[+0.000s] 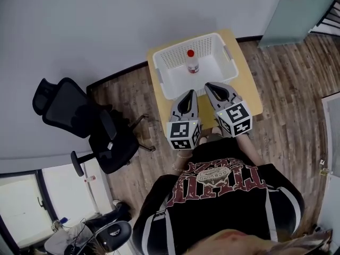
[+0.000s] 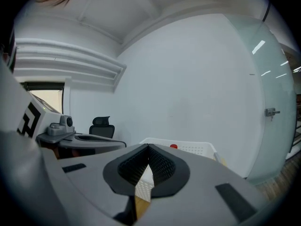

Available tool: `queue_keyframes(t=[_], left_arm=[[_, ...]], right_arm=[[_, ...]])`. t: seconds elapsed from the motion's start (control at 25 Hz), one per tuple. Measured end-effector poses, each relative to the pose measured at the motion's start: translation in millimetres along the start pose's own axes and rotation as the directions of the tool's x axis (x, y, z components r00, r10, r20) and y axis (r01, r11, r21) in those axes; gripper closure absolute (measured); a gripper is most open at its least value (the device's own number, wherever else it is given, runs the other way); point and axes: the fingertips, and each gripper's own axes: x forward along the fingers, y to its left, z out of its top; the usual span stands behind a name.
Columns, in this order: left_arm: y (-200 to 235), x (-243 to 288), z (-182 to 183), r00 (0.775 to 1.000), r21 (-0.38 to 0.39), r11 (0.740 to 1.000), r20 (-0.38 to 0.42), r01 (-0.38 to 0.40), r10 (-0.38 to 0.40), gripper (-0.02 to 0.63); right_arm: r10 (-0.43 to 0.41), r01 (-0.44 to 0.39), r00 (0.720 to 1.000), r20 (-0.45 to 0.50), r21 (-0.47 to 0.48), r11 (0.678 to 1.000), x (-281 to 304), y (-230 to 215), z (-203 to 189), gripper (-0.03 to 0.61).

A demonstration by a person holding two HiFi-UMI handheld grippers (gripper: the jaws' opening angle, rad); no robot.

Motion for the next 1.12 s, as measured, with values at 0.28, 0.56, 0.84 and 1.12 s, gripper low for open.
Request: queue_keyframes(t=[0.28,0.56,0.84,1.12], left_arm=[[4.3,18.7,4.9,1.0,-0.008,1.0,-0.009,-0.027,0.027,0.586],[10.2,28.8,10.9,0.999,-0.016,0.999,-0.012,-0.051,0.051,0.586],[13.1,33.0,8.3,0.997,-0.021,0.997,-0.02,-0.078,0.077,0.586],[21.5,37.8,9.1,0.995,-0.023,0.995,-0.022,-0.102,0.101,0.586]], right_arm=[[0.03,-0.03,0.999,-0.018,-0.005,1.0,15.1,-17.0,3.1,0.561],[0.061,-0.061,0.998,-0.033,-0.015,0.998,29.1,-22.7,8.9,0.561],[0.059,-0.06,0.996,-0.064,-0.018,0.998,39.7,-32.5,1.3,0.561],[0.067,-0.069,0.994,-0.087,-0.023,0.997,58.6,-39.7,-5.1,0.561]])
